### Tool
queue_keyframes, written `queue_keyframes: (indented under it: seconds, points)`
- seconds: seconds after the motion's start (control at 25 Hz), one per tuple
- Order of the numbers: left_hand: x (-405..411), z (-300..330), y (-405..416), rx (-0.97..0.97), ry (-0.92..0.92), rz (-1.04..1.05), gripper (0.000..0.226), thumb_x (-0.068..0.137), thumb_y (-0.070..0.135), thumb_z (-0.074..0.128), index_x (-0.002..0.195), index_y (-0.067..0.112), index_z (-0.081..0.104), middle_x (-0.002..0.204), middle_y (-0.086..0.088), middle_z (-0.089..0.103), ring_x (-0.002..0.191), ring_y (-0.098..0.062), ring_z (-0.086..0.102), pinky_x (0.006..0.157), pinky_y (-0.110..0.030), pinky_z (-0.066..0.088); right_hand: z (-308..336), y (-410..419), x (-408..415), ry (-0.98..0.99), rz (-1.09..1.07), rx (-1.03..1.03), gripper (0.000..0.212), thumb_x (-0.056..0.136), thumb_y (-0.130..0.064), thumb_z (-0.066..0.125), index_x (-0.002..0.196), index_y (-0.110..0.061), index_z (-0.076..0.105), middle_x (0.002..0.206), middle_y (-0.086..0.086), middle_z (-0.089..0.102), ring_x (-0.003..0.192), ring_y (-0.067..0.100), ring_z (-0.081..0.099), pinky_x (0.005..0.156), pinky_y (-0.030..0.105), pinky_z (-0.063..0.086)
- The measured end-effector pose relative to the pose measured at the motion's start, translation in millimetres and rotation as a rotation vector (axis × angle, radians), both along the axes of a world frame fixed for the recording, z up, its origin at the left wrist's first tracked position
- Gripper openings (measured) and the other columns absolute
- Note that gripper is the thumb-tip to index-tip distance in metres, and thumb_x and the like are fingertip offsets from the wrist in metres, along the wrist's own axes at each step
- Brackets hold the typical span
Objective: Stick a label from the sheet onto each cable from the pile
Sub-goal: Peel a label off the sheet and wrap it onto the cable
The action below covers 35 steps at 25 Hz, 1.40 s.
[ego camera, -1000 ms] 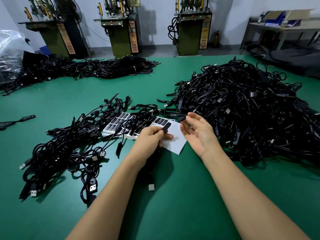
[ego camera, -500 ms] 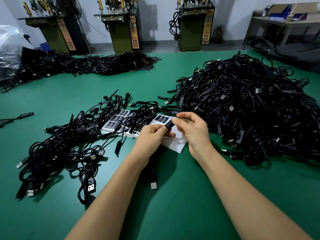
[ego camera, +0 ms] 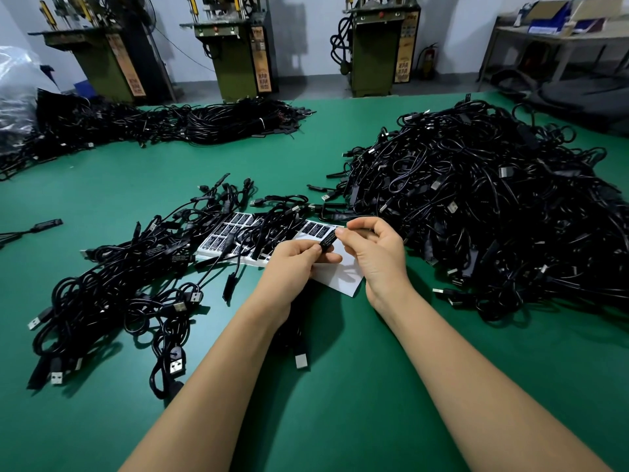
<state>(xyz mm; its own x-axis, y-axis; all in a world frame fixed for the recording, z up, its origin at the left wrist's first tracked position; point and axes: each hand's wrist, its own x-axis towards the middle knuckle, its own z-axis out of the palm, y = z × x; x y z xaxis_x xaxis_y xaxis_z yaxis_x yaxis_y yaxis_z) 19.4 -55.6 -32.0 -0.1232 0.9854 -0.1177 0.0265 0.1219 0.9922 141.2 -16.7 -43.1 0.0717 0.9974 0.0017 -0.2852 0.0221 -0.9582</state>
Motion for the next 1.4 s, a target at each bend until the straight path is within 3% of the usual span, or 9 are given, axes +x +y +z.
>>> queue_keyframes:
  seconds: [0.16, 0.28, 0.48, 0.88, 1.12, 1.24, 1.4]
  points:
    - [2.4, 0.7, -0.8, -0.008, -0.003, 0.011, 0.027, 0.101, 0.012, 0.044, 0.091, 0.011, 0.068, 0.075, 0.005, 0.074, 0.048, 0.004, 0.055, 0.044, -0.01, 0.039, 1.1, -0.6, 0.6, 0.011, 0.01, -0.004, 0.016, 0.079, -0.004, 0.075, 0.083, -0.012, 0.062, 0.075, 0.001, 0.067, 0.068, 0.007, 0.059, 0.067, 0.017, 0.051]
    - [1.8, 1.8, -1.5, -0.016, 0.025, 0.022, 0.028, 0.101, 0.014, 0.045, 0.087, 0.011, 0.069, 0.072, 0.008, 0.072, 0.048, 0.002, 0.053, 0.042, -0.012, 0.037, 0.4, -1.1, 0.3, -0.02, 0.005, 0.02, 0.015, 0.079, -0.005, 0.075, 0.084, -0.011, 0.062, 0.073, -0.002, 0.067, 0.063, 0.001, 0.061, 0.064, 0.013, 0.051]
    - [2.4, 2.2, -0.8, -0.006, 0.136, 0.057, 0.03, 0.098, 0.017, 0.045, 0.081, 0.013, 0.07, 0.058, 0.015, 0.056, 0.053, -0.002, 0.044, 0.053, -0.023, 0.029, 0.8, -0.4, 0.5, -0.036, 0.013, 0.037, 0.017, 0.078, -0.004, 0.076, 0.08, -0.013, 0.062, 0.072, -0.003, 0.067, 0.063, -0.001, 0.061, 0.065, 0.014, 0.05]
    - [3.8, -2.5, -0.7, 0.061, 0.201, 0.044, 0.027, 0.098, 0.026, 0.051, 0.08, 0.023, 0.072, 0.054, 0.023, 0.055, 0.061, 0.001, 0.047, 0.057, -0.016, 0.035, 0.5, -1.4, 0.0, -0.016, 0.007, 0.036, 0.016, 0.078, -0.004, 0.076, 0.079, -0.014, 0.063, 0.071, -0.006, 0.068, 0.065, -0.001, 0.063, 0.065, 0.013, 0.05]
    - [8.4, -1.8, -1.6, 0.091, 0.197, 0.084, 0.03, 0.099, 0.023, 0.05, 0.078, 0.023, 0.071, 0.057, 0.013, 0.05, 0.067, -0.008, 0.045, 0.062, -0.02, 0.034, 2.1, -2.5, -1.5, -0.004, -0.002, 0.045, 0.017, 0.078, -0.002, 0.075, 0.079, -0.013, 0.062, 0.065, -0.009, 0.066, 0.061, -0.002, 0.061, 0.063, 0.011, 0.049]
    - [11.0, -0.5, -3.1, 0.089, 0.195, 0.101, 0.03, 0.098, 0.022, 0.05, 0.077, 0.022, 0.071, 0.069, -0.004, 0.044, 0.069, -0.013, 0.04, 0.06, -0.023, 0.031, 2.4, -3.2, -2.3, -0.011, -0.007, 0.055, 0.016, 0.078, -0.001, 0.075, 0.078, -0.011, 0.062, 0.066, -0.007, 0.065, 0.06, -0.003, 0.06, 0.062, 0.011, 0.048]
    - [12.4, 0.9, -4.3, 0.083, 0.194, 0.114, 0.028, 0.097, 0.021, 0.05, 0.078, 0.023, 0.071, 0.075, -0.005, 0.042, 0.072, -0.013, 0.04, 0.062, -0.026, 0.029, 2.5, -4.0, -3.1, -0.037, -0.025, 0.061, 0.016, 0.078, -0.001, 0.074, 0.076, -0.012, 0.062, 0.068, -0.005, 0.064, 0.06, -0.004, 0.059, 0.061, 0.011, 0.047]
